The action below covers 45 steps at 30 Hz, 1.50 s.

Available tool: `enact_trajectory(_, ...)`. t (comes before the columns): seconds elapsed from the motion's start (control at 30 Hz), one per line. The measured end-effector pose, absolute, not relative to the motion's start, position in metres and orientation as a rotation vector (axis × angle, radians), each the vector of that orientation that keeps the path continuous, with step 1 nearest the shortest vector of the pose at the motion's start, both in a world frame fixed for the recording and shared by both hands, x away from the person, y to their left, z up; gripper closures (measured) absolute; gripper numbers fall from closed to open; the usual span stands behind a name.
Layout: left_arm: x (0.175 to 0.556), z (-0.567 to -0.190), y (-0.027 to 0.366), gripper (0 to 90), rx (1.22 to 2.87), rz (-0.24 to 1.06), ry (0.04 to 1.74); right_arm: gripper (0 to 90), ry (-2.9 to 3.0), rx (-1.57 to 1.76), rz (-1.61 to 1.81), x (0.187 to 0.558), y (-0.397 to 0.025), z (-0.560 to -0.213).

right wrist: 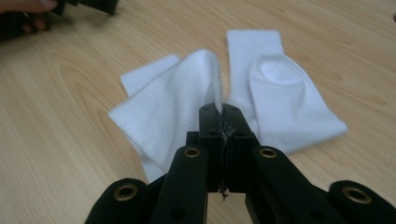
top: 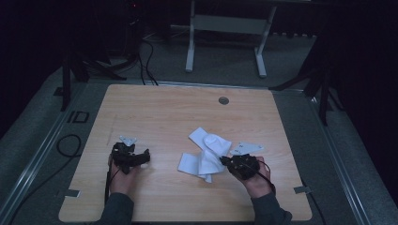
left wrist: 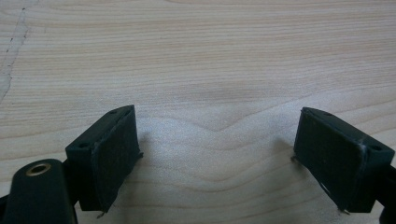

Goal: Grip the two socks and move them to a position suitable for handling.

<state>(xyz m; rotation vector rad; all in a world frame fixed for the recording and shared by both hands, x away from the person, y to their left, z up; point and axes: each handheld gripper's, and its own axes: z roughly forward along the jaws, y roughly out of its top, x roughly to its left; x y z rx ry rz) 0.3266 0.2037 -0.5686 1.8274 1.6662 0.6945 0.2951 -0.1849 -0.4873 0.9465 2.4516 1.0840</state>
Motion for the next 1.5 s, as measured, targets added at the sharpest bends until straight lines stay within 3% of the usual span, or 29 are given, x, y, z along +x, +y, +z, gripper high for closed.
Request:
enact_trajectory(1.03,0.327,-0.569,0.204,13.8,1.827,0.695,1.667,87.7,2.412,1.121,0.948,0.286,-0.263,-0.506)
enact_trajectory(1.1,0.327,-0.569,0.204,13.8,1.827,0.695,1.667,82.4,2.395,1.143,0.919,0.288,-0.268,-0.508)
enact_trajectory(1.23,0.327,-0.569,0.204,13.8,1.826,0.695,1.667,77.0,2.364,1.128,0.902,0.287,-0.266,-0.506)
enact_trajectory(1.5,0.327,-0.569,0.204,13.8,1.826,0.695,1.667,77.9,2.36,1.068,0.89,0.289,-0.251,-0.503)
